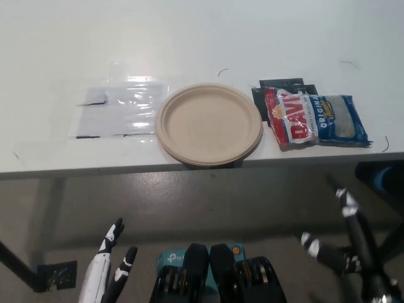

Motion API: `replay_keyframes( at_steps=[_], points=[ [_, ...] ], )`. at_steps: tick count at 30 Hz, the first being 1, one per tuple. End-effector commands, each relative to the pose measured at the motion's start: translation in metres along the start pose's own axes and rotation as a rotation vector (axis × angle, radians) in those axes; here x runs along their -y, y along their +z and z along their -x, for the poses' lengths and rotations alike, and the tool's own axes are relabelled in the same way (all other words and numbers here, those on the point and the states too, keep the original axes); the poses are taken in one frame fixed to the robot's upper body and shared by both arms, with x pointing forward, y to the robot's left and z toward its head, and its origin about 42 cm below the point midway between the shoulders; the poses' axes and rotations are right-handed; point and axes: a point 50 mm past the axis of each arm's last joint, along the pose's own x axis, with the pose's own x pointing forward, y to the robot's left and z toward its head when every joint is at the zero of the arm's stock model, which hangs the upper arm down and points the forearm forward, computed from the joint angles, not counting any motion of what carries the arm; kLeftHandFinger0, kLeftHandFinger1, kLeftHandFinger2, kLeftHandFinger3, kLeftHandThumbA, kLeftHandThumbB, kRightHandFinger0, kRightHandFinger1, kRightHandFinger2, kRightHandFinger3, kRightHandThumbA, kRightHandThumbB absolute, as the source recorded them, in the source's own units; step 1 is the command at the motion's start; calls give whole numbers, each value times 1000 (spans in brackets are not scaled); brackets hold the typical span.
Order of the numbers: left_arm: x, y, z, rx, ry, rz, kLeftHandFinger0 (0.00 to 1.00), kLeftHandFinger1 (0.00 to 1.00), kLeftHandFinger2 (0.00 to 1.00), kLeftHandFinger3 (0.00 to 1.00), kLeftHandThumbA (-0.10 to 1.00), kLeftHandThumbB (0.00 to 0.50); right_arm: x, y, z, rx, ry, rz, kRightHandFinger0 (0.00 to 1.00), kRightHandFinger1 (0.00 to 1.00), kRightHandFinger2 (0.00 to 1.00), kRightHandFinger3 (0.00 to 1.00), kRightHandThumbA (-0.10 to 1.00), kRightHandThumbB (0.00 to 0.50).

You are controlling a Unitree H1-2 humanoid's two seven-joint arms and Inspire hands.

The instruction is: The robot picks up a small bag of sunflower seeds on the right hand side and take it to the empty plate on the left hand side then pours some sunflower seeds on to the plate.

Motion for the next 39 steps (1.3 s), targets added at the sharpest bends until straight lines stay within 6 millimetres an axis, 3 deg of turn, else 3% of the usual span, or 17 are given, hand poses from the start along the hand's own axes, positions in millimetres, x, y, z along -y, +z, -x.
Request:
replay_keyframes(
  at_steps=[1,7,15,19,23,26,39],
  points=[
    [-5,6,-2,49,47,-13,1000,1000,1000,1000,1000,22,28,13,-38,84,-51,183,1000,1000,1000,1000,679,242],
    [-6,4,0,43,49,-14,1000,1000,1000,1000,1000,15,41,11,-79,81,-30,308,1000,1000,1000,1000,675,285],
    [-7,2,1,45,50,-11,1000,1000,1000,1000,1000,5,55,0,-126,34,7,423,1000,1000,1000,1000,859,332],
    [-8,2,2,46,49,-12,1000,1000,1000,1000,1000,0,54,-2,-137,27,6,449,1000,1000,1000,1000,864,331],
    [-9,1,3,49,52,-10,1000,1000,1000,1000,1000,0,51,-4,-147,9,18,465,1000,1000,1000,1000,950,347],
    [-8,0,4,53,51,-7,1000,1000,1000,1000,1000,0,50,-4,-151,4,21,491,1000,1000,1000,1000,984,321],
    [-7,1,5,52,45,-10,1000,1000,1000,1000,1000,0,52,-9,-166,-4,35,547,1000,1000,1000,1000,992,294]
  ],
)
